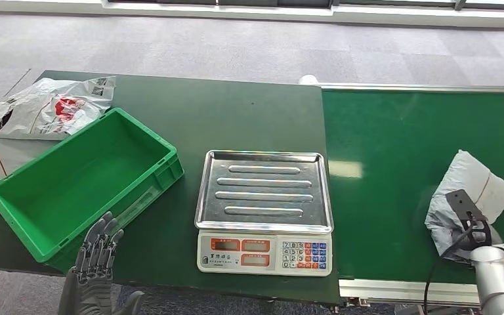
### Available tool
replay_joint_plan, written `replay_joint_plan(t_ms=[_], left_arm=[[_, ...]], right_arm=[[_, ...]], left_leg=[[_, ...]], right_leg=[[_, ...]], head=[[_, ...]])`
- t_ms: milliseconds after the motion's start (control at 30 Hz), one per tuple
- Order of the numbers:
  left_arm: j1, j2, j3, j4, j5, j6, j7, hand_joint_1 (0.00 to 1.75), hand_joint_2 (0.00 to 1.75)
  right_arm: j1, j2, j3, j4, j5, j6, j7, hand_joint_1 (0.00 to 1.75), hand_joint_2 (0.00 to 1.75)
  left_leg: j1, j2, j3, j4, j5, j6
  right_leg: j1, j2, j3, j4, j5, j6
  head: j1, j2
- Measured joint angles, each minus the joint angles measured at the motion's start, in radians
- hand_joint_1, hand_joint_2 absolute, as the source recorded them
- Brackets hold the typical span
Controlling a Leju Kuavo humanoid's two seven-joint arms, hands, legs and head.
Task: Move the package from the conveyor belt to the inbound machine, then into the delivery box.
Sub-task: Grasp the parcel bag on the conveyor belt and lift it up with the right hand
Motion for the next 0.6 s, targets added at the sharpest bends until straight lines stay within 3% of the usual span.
replay_joint_plan(t_ms=[67,167,233,333,433,600], left_arm=[[0.001,-0.004,0.004,-0.002,0.0,0.007,-0.007,0.0,1.75],[0.001,-0.007,0.004,-0.001,0.0,0.041,-0.023,0.0,1.75],[0.0,-0.007,0.003,0.0,0.0,0.068,-0.032,0.0,1.75],[-0.008,-0.004,-0.002,0.001,0.001,0.099,-0.042,0.0,1.75],[-0.017,0.004,-0.01,0.001,0.001,0.118,-0.05,0.0,1.75],[-0.021,0.009,-0.021,0.003,-0.026,0.127,-0.068,0.0,1.75]], right_arm=[[0.005,0.024,0.0,-0.07,-0.137,-0.095,-0.125,1.75,1.75],[0.047,0.072,0.009,-0.29,-0.407,-0.274,-0.282,1.75,1.75],[0.09,0.097,0.037,-0.487,-0.527,-0.36,-0.314,1.75,1.75],[0.14,0.118,0.115,-0.773,-0.588,-0.458,-0.333,1.75,1.75],[0.16,0.123,0.224,-0.995,-0.595,-0.468,-0.316,1.75,1.75],[0.154,0.127,0.45,-1.16,-0.475,-0.349,-0.216,1.75,1.75]], left_leg=[[-0.001,-0.002,0.001,0.0,0.002,0.0],[-0.001,-0.005,-0.001,0.0,0.003,-0.001],[-0.002,-0.005,-0.002,0.0,0.003,-0.001],[-0.002,-0.004,-0.004,-0.001,0.003,-0.001],[-0.002,-0.003,-0.005,-0.001,0.003,-0.003],[-0.002,0.0,-0.004,-0.002,0.004,-0.004]], right_leg=[[-0.001,-0.002,-0.003,0.001,0.001,0.0],[-0.002,-0.004,-0.006,0.002,0.001,-0.001],[-0.002,-0.004,-0.008,0.003,0.001,-0.001],[-0.002,-0.003,-0.012,0.005,0.0,-0.002],[-0.002,-0.002,-0.013,0.006,0.0,-0.003],[-0.002,0.001,-0.013,0.006,-0.001,-0.004]], head=[[0.0,0.0],[0.0,0.0],[0.0,0.0],[0.0,0.0],[0.0,0.0],[0.0,0.0]])
